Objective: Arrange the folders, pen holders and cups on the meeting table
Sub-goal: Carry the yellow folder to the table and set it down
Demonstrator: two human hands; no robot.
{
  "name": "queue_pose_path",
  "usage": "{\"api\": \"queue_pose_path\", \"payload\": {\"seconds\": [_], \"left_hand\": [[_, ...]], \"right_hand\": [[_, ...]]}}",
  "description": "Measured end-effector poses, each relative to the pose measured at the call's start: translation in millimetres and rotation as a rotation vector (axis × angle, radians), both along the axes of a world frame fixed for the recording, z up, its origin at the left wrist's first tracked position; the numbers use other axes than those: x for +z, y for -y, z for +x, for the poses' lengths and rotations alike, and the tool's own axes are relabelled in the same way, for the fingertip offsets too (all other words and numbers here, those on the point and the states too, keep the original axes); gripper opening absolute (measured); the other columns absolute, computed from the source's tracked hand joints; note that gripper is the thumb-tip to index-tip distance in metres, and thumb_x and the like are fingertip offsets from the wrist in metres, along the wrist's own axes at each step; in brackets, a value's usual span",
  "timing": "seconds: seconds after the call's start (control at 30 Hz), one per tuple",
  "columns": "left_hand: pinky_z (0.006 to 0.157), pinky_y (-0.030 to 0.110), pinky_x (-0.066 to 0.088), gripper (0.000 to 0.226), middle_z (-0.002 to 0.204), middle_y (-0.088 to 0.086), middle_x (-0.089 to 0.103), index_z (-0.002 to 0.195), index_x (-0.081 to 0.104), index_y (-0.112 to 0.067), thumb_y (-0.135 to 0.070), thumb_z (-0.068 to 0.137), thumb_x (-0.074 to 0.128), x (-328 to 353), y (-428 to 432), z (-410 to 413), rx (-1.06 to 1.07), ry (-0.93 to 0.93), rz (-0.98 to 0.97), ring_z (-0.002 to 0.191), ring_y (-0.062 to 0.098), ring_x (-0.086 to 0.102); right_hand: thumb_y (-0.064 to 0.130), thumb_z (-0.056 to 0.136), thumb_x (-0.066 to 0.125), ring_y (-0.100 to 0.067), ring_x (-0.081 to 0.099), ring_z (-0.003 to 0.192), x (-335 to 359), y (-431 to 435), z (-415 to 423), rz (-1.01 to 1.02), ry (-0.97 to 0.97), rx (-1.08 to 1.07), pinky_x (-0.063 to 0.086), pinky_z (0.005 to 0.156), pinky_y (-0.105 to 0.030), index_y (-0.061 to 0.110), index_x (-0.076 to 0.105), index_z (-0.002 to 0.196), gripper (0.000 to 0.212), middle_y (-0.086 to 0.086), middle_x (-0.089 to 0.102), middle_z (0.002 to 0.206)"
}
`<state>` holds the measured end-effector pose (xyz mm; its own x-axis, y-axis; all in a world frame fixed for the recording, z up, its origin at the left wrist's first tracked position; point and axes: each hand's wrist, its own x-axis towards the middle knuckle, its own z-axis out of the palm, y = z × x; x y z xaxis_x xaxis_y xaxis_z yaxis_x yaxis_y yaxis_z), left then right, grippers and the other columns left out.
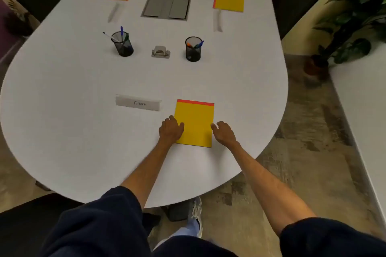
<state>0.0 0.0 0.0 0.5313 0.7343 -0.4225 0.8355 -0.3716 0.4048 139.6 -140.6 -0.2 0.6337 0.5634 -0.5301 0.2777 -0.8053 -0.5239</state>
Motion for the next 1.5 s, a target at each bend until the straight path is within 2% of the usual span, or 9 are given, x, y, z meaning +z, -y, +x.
{"api": "queue_pose_path", "payload": {"seconds": [0.2,0.43,0.6,0.8,0.97,1.07,1.23,1.37,1.5], "left_hand": [[0.104,0.046,0.038,0.063,0.14,0.024,0.04,0.136,0.039,0.004,-0.046,0.099,0.046,-28.3,2.7,-5.0,0.119,-0.07,-0.09,0.132,0.037,0.039],[0.103,0.049,0.042,0.065,0.136,0.019,0.041,0.129,0.048,0.0,-0.049,0.088,0.063,-48.7,4.0,1.4,0.181,0.002,-0.071,0.132,0.034,0.036],[0.099,0.046,0.043,0.068,0.135,0.018,0.041,0.128,0.046,0.001,-0.037,0.08,0.076,-56.0,8.8,11.1,0.294,0.026,-0.049,0.13,0.033,0.036],[0.102,0.047,0.041,0.08,0.137,0.019,0.041,0.132,0.044,0.0,-0.036,0.073,0.084,-55.1,9.8,21.7,0.365,-0.015,-0.157,0.133,0.036,0.034],[0.105,0.047,0.044,0.078,0.135,0.02,0.051,0.13,0.046,0.004,-0.031,0.073,0.085,-46.8,23.5,41.0,0.353,0.084,-0.315,0.126,0.036,0.049],[0.103,0.044,0.044,0.083,0.137,0.019,0.047,0.133,0.035,0.0,-0.029,0.073,0.085,-31.4,44.3,68.3,0.347,0.148,-0.322,0.126,0.035,0.049],[0.096,0.045,0.049,0.079,0.13,0.018,0.052,0.129,0.038,-0.001,-0.033,0.073,0.085,-4.5,86.6,133.1,0.258,0.209,-0.302,0.117,0.033,0.054],[0.094,0.045,0.05,0.078,0.128,0.016,0.053,0.127,0.04,-0.002,-0.034,0.072,0.086,19.4,122.5,192.1,0.215,0.249,-0.259,0.116,0.032,0.056],[0.092,0.042,0.05,0.078,0.129,0.017,0.053,0.127,0.041,-0.002,-0.036,0.072,0.085,44.9,153.4,258.3,0.146,0.292,-0.211,0.117,0.033,0.057]], "right_hand": [[0.036,0.103,0.041,-0.036,0.052,0.124,-25.7,-7.5,4.2,-0.058,-0.033,-0.02,0.042,0.1,-0.04,-0.004,0.049,0.132,0.05,-0.022,0.049,0.137],[0.014,0.093,0.055,-0.037,0.051,0.123,-49.3,-12.4,-3.1,0.048,-0.061,-0.14,0.046,0.102,-0.045,0.003,0.046,0.139,0.049,-0.02,0.041,0.138],[0.004,0.086,0.062,-0.04,0.059,0.113,-56.7,-16.4,9.5,0.169,-0.289,-0.421,0.052,0.09,-0.046,-0.009,0.062,0.121,0.037,-0.023,0.062,0.115],[-0.004,0.089,0.063,-0.036,0.056,0.117,-54.5,-14.7,25.7,0.185,-0.631,-0.678,0.049,0.1,-0.05,-0.002,0.058,0.127,0.039,-0.022,0.056,0.133],[-0.007,0.087,0.063,-0.039,0.058,0.121,-50.8,14.8,40.2,0.229,-0.525,-0.711,0.048,0.102,-0.054,0.0,0.06,0.126,0.039,-0.022,0.059,0.131],[-0.008,0.086,0.063,-0.036,0.06,0.119,-36.9,41.4,67.7,0.284,-0.48,-0.736,0.05,0.1,-0.052,0.002,0.063,0.121,0.037,-0.019,0.063,0.127],[-0.004,0.085,0.064,-0.032,0.062,0.115,-7.2,87.8,134.1,0.344,-0.357,-0.76,0.052,0.099,-0.048,0.006,0.067,0.116,0.033,-0.016,0.067,0.122],[-0.008,0.086,0.064,-0.025,0.063,0.096,13.1,124.0,188.4,0.41,-0.337,-0.806,0.057,0.078,-0.038,-0.001,0.066,0.115,0.03,-0.02,0.068,0.118],[-0.011,0.086,0.063,-0.034,0.065,0.108,38.9,158.7,243.8,0.493,-0.316,-0.848,0.056,0.093,-0.046,-0.004,0.064,0.114,0.029,-0.021,0.067,0.119]]}}
